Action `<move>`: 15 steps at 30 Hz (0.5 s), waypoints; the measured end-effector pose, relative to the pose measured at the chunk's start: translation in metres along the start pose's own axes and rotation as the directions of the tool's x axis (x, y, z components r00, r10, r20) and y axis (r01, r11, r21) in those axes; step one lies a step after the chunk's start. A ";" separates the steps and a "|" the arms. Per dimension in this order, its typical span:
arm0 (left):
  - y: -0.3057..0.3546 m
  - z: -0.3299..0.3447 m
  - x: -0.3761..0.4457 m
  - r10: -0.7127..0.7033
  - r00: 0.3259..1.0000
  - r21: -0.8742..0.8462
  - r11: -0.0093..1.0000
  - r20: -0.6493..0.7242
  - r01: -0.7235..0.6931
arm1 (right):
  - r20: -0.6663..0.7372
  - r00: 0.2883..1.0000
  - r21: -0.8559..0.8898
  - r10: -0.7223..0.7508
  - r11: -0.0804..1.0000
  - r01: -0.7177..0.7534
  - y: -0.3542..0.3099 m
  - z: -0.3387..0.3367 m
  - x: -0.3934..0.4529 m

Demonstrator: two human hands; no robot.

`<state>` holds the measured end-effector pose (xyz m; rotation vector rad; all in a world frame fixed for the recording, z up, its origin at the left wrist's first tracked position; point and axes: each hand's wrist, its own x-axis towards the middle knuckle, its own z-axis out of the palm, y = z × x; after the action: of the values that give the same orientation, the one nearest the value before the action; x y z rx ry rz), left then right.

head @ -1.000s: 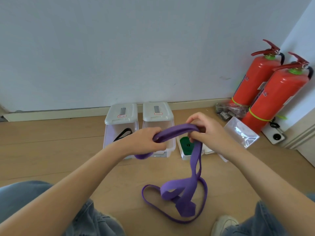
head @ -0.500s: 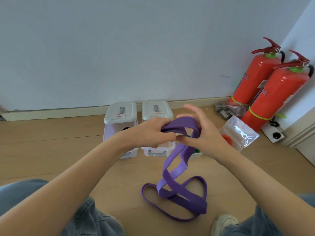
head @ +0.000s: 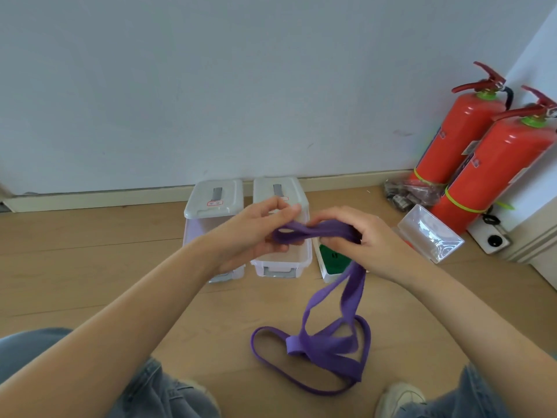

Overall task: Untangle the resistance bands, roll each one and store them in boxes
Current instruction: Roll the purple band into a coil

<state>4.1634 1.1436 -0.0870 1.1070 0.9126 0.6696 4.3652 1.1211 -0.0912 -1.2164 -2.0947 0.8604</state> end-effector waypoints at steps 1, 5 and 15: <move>-0.001 0.003 0.001 -0.029 0.999 -0.067 0.997 -0.035 0.027 | -0.012 1.000 -0.041 0.000 0.999 0.000 -0.001 0.001 0.000; -0.003 0.013 0.001 -0.080 0.995 -0.180 0.981 -0.066 0.067 | -0.144 0.989 -0.236 -0.047 0.972 0.011 -0.005 0.010 -0.002; 0.008 0.009 -0.003 0.028 0.998 0.524 0.852 -0.052 0.003 | -0.226 0.965 -0.447 -0.135 0.894 0.020 -0.014 0.008 -0.005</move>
<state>4.1700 1.1398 -0.0771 1.5870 1.1794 0.4698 4.3541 1.1098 -0.0862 -1.3696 -2.1703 0.1724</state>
